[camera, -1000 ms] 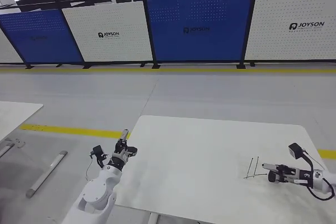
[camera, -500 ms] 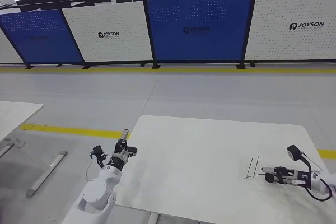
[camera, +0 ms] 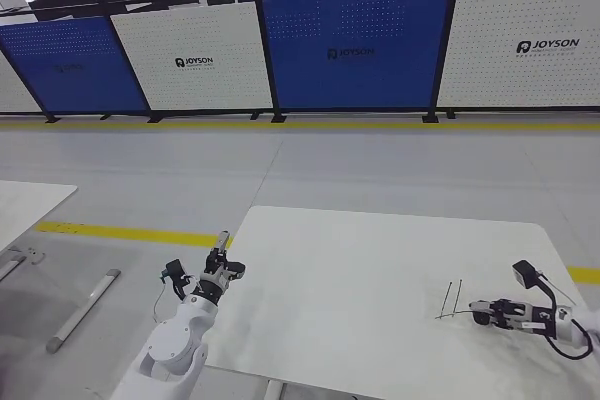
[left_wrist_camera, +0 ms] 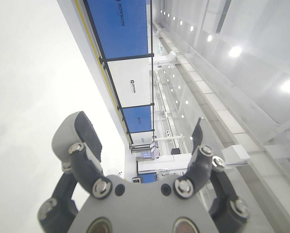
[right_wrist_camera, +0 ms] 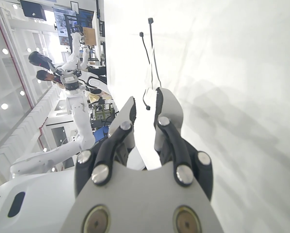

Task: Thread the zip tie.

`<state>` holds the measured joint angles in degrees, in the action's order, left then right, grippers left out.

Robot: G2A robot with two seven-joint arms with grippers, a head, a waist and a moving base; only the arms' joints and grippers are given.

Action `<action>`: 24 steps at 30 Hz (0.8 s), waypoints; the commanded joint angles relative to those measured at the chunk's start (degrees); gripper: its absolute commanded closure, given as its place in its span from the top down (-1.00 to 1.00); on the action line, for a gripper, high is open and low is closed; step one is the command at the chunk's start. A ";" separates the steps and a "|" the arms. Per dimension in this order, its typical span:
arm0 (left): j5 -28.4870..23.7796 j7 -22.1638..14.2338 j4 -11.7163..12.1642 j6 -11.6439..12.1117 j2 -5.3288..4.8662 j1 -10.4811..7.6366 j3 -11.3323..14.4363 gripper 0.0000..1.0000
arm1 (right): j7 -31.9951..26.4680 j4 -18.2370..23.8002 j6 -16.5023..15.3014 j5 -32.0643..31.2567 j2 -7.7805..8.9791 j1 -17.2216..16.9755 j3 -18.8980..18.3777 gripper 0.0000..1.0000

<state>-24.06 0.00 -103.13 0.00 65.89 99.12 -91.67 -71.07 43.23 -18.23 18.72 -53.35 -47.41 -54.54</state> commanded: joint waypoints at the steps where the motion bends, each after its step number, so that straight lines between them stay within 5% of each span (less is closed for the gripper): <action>1: 0.00 0.00 0.00 0.00 0.00 0.00 0.00 1.00 | -0.03 -0.12 -0.10 -0.06 -0.07 0.05 -0.05 -0.66; 3: 0.00 0.00 0.00 0.00 0.00 0.00 0.00 1.00 | -0.11 -0.27 -0.19 -0.18 -0.14 0.10 -0.12 -1.00; 15: 0.00 0.00 0.00 0.00 0.00 0.00 0.00 1.00 | -2.62 0.02 -1.25 2.39 0.09 -0.55 -2.53 -1.00; 24: 0.00 0.00 0.00 0.00 0.00 0.00 0.00 1.00 | -8.57 5.70 -1.25 17.70 1.55 -6.86 -14.18 -1.00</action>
<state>-24.06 0.00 -103.13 0.00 65.89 99.12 -91.67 -79.17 47.99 -19.48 34.00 -51.89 -53.22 -67.23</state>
